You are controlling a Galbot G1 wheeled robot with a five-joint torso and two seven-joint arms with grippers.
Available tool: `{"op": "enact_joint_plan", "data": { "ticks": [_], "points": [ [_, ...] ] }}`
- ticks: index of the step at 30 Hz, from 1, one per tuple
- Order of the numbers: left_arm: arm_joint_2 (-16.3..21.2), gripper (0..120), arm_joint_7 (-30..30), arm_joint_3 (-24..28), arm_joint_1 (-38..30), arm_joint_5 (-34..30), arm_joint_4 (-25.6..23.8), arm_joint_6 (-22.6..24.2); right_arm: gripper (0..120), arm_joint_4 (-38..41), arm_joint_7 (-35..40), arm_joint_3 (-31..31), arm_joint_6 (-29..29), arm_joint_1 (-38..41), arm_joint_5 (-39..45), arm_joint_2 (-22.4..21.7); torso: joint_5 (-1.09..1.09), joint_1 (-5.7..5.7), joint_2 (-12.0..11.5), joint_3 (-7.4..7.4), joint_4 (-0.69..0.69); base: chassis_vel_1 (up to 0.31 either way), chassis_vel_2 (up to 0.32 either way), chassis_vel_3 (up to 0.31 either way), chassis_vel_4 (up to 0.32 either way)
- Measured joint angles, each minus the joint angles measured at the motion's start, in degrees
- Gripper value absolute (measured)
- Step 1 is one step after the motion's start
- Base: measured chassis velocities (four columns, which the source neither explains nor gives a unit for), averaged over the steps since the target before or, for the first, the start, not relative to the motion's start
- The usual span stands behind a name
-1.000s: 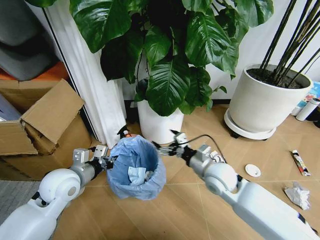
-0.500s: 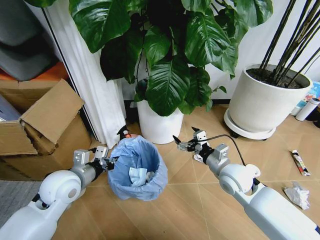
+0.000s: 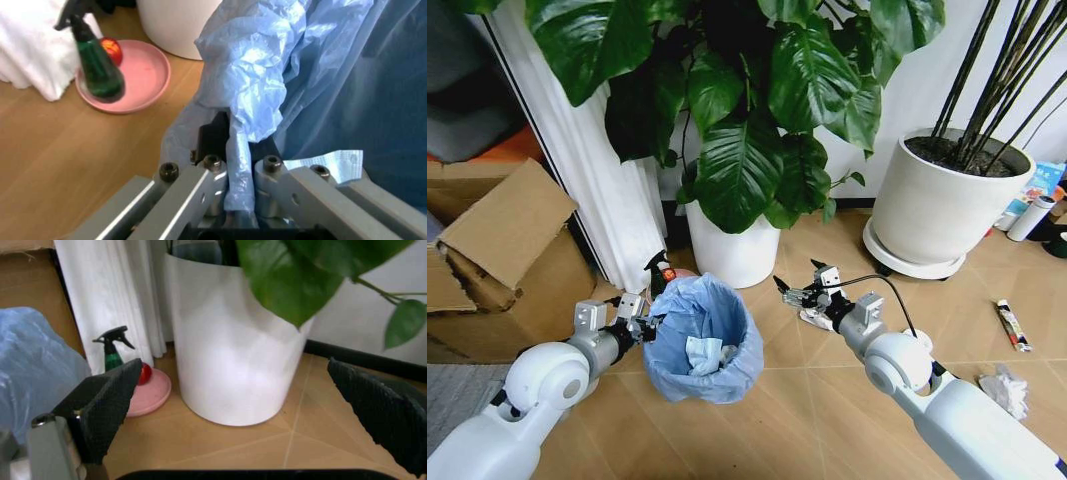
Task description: Pick up the trash bin and place the garbage on the floor into it.
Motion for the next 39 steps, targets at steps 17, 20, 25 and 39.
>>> {"op": "enact_joint_plan", "data": {
  "ticks": [17, 20, 25, 39],
  "points": [
    [-0.6, 0, 0.2, 0.2, 0.2, 0.3, -0.1, -0.2, 100, 2.2, -1.3, 8.3, 1.0, -8.8, -1.7, -0.3, 0.0, 0.0, 0.0, 0.0, -0.01, -0.115, -0.116, 0.124, 0.118],
    [-0.7, 0, 0.2, 0.3, 0.2, 0.3, -0.1, -0.2, 100, 2.2, -1.4, 8.6, 1.1, -9.1, -1.8, -0.2, 0.01, 0.0, 0.0, 0.0, -0.01, -0.113, -0.124, 0.104, 0.114],
    [-0.7, 0, 0.2, 0.4, 0.4, 0.3, -0.1, -0.2, 100, 2.2, -1.4, 8.6, 1.1, -9.2, -1.8, 0.0, 0.0, 0.0, 0.0, 0.01, -0.02, -0.122, -0.129, 0.113, 0.116],
    [-0.8, 0, 0.3, 0.5, 0.5, 0.5, -0.4, -0.5, 100, 0.7, -2.4, 8.6, 3.2, -9.5, -1.6, 0.5, 0.02, 0.0, 0.0, 0.0, -0.03, -0.107, -0.117, 0.114, 0.117]
  ]
}}
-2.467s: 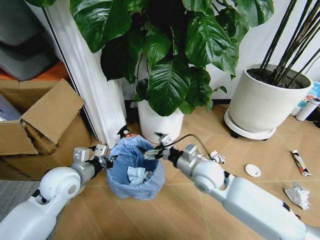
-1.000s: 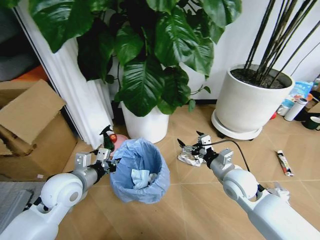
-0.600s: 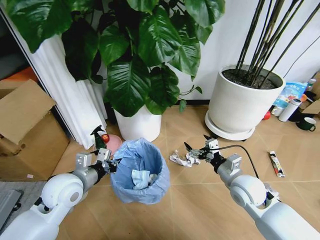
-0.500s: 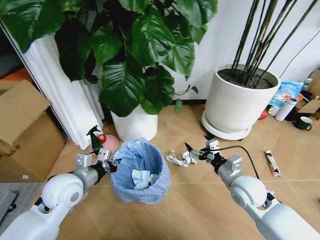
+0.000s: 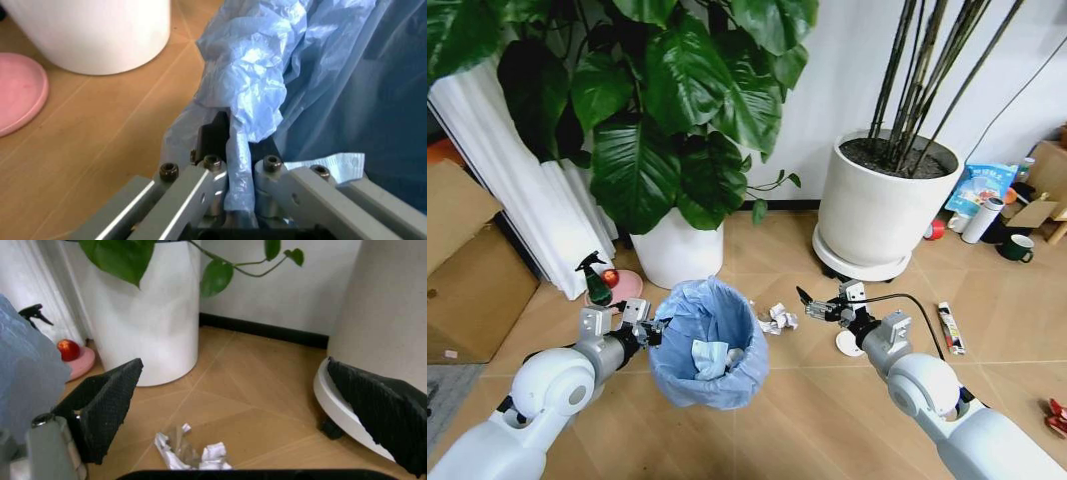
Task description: Pick up the trash bin and place the garbage on the floor into it.
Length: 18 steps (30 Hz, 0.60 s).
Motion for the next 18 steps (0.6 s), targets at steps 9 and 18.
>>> {"op": "enact_joint_plan", "data": {
  "ticks": [9, 18],
  "points": [
    [0.0, 0, 0.3, 0.0, 0.3, 0.3, -0.2, -0.1, 100, -0.3, -0.4, 0.0, 1.1, -0.6, -0.1, 0.2, -0.03, -0.01, 0.0, 0.0, 0.02, -0.076, 0.026, 0.075, -0.028],
    [0.1, 0, 0.6, 0.0, 0.3, 0.6, -0.2, -0.2, 100, -0.4, -0.3, 0.1, 1.4, -1.1, -0.4, 0.3, -0.02, 0.0, 0.0, 0.01, 0.03, -0.16, 0.19, 0.163, -0.188]
  ]
}}
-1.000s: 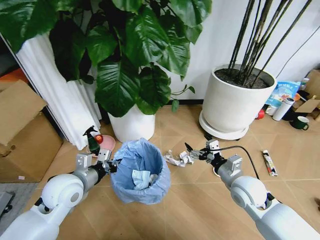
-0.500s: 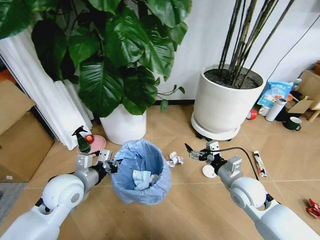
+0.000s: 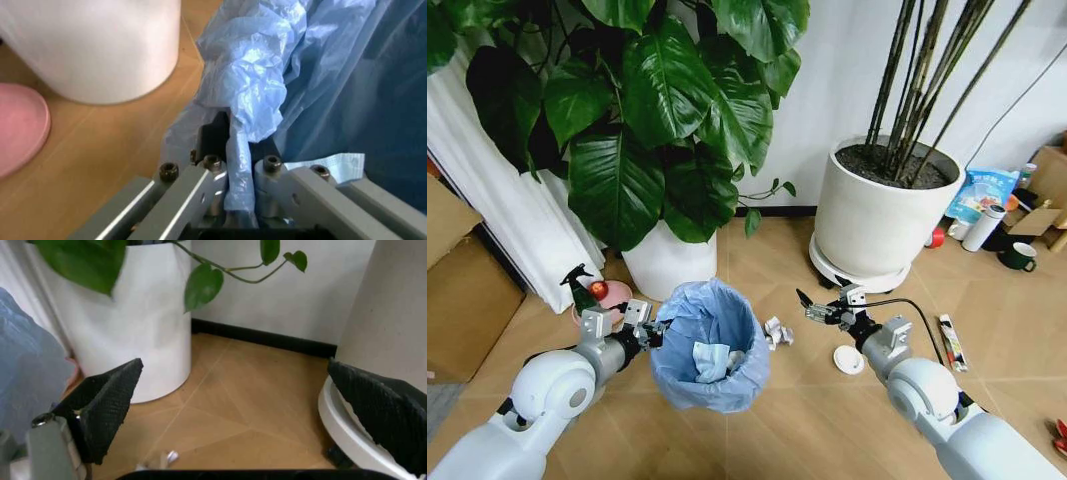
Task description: Pick up the trash bin and place the garbage on the floor into it.
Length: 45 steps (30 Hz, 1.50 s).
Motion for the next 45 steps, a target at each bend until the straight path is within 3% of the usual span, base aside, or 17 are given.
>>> {"op": "enact_joint_plan", "data": {
  "ticks": [9, 15, 20, 26, 33, 45],
  "points": [
    [-0.3, 0, 0.0, 0.2, 0.1, 0.2, 0.0, 0.0, 100, -1.0, -0.1, -0.5, 0.3, -0.4, -1.0, -0.1, 0.04, 0.01, 0.0, 0.01, 0.0, -0.177, 0.155, 0.157, -0.165],
    [-0.4, 0, 0.0, 0.3, -0.4, 0.2, 0.1, 0.0, 100, -7.7, -8.7, -2.1, 3.2, -0.8, -3.6, -2.0, 0.01, 0.0, 0.0, -0.01, -0.02, -0.035, 0.037, 0.029, -0.027],
    [-0.4, 0, 0.1, 0.5, -1.0, 0.2, 0.3, -0.1, 100, -14.1, -12.7, -5.3, 3.7, 0.8, -5.2, -2.8, 0.02, -0.01, 0.0, -0.02, -0.04, 0.004, -0.009, -0.01, 0.008],
    [-0.3, 0, 0.2, 0.3, -1.8, -0.2, 0.3, -0.1, 100, -21.9, -13.9, -13.6, 4.2, 6.1, -6.5, -2.3, 0.01, -0.01, 0.0, -0.01, -0.01, 0.0, 0.0, 0.0, 0.0],
    [-0.4, 0, -0.3, -1.0, -1.1, -0.5, 0.2, 0.0, 100, -30.0, -14.4, -25.2, 4.9, 12.7, -6.9, 0.5, 0.0, -0.01, 0.0, 0.0, -0.01, 0.0, 0.0, 0.0, 0.0],
    [0.5, 0, -0.2, -2.9, -1.9, -1.8, 2.6, 0.1, 100, -42.2, -15.7, -31.6, 6.4, 19.9, -7.3, 7.2, 0.0, 0.0, 0.0, 0.0, -0.01, 0.0, 0.0, 0.0, 0.0]
  ]
}}
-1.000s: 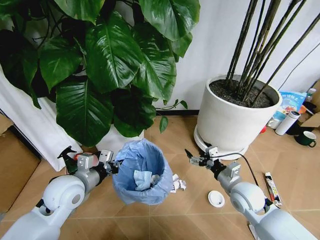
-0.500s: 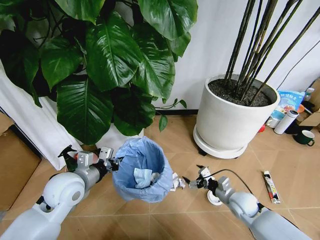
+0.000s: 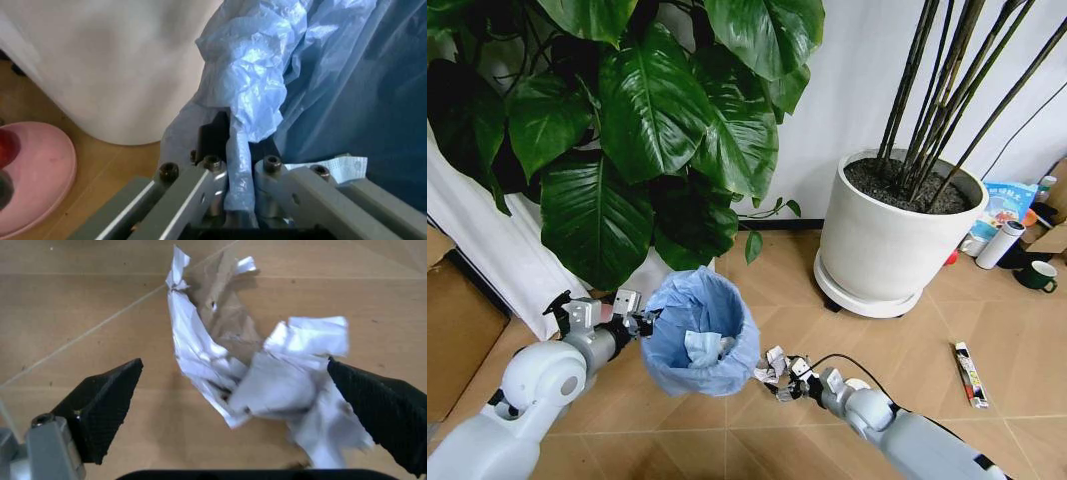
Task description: Pick up the trash bin and place the garbage on the floor into it.
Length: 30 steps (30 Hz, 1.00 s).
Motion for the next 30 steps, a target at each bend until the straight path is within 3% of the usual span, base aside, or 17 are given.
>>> {"op": "enact_joint_plan", "data": {
  "ticks": [8, 19, 23, 25, 27, 30],
  "points": [
    [0.7, 0, 2.1, -1.7, -0.2, -1.1, 2.6, 0.0, 100, -8.3, -0.9, -1.9, 1.6, 4.1, 0.0, 7.1, 0.0, 0.0, 0.0, 0.0, 0.02, 0.0, 0.0, 0.0, 0.0],
    [1.1, 0, 3.2, -2.3, -0.5, -1.7, 3.8, 0.2, 100, -14.5, -1.9, -2.3, 2.2, 6.2, 0.2, 11.4, 0.01, 0.0, 0.0, 0.0, 0.0, 0.0, 0.0, 0.0, 0.0],
    [1.1, 0, 3.1, -2.1, -0.7, -1.8, 3.7, 0.2, 91, -15.2, -1.9, -2.2, 2.2, 6.4, 0.2, 11.9, 0.0, 0.0, 0.0, 0.0, 0.0, 0.0, 0.0, 0.0, 0.0],
    [1.1, 0, 3.0, -1.7, -0.7, -1.8, 3.4, 0.3, 78, -16.4, -1.8, -1.9, 2.4, 6.4, 0.2, 12.3, 0.0, 0.0, 0.0, 0.0, -0.01, 0.0, 0.0, 0.0, 0.0],
    [1.1, 0, 3.0, -1.6, -0.7, -1.8, 3.4, 0.3, 74, -16.6, -1.8, -1.7, 2.4, 6.4, 0.1, 12.4, 0.0, 0.0, 0.0, 0.0, 0.0, 0.0, 0.0, 0.0, 0.0],
    [1.1, 0, 2.9, -1.5, -0.6, -1.7, 3.2, 0.3, 58, -17.4, -1.7, -1.3, 2.7, 6.2, -0.2, 12.8, 0.0, 0.0, 0.0, 0.0, 0.0, 0.0, 0.0, 0.0, 0.0]
  ]
}}
